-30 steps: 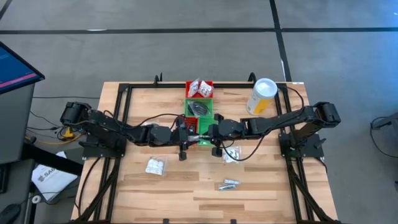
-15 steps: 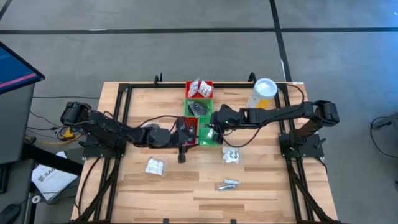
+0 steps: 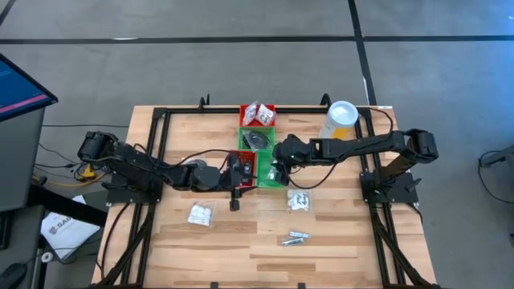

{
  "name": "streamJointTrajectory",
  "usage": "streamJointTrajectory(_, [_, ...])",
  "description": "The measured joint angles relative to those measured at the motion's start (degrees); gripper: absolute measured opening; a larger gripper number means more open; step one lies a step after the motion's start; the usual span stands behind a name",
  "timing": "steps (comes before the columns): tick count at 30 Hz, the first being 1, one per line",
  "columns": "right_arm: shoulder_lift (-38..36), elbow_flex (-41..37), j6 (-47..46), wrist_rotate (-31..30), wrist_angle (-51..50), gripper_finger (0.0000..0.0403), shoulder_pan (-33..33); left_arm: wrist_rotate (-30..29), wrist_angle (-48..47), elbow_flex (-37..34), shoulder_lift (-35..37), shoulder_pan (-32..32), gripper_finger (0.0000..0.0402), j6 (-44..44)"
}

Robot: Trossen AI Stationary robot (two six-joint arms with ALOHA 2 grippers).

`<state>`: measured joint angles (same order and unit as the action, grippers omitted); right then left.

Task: Pick & Place Travel size toiletries
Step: Put the silver nail cutter into the bottom green bin

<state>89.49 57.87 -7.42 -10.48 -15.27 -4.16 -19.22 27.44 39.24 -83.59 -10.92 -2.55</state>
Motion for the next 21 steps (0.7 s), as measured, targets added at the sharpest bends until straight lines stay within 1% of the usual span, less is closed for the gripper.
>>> streamJointTrajectory(6, [0.00,0.00,-0.13,0.00,-0.15,0.0185,0.66,0.00,-0.01,0.00,-0.02,0.00,0.0136,0.00])
streamJointTrajectory(11, [0.00,0.00,-0.61,0.20,-1.18,0.0206,4.43,0.00,-0.02,0.00,-0.02,0.00,0.0136,0.00])
streamJointTrajectory(15, [-0.02,0.00,-3.53,0.31,-3.18,0.0208,9.18,0.00,-0.02,0.00,-0.02,0.00,0.0136,0.00])
streamJointTrajectory(21, [-0.04,0.00,-10.71,0.30,-7.62,0.0186,17.60,0.00,-0.02,0.00,-0.02,0.00,0.0136,0.00])
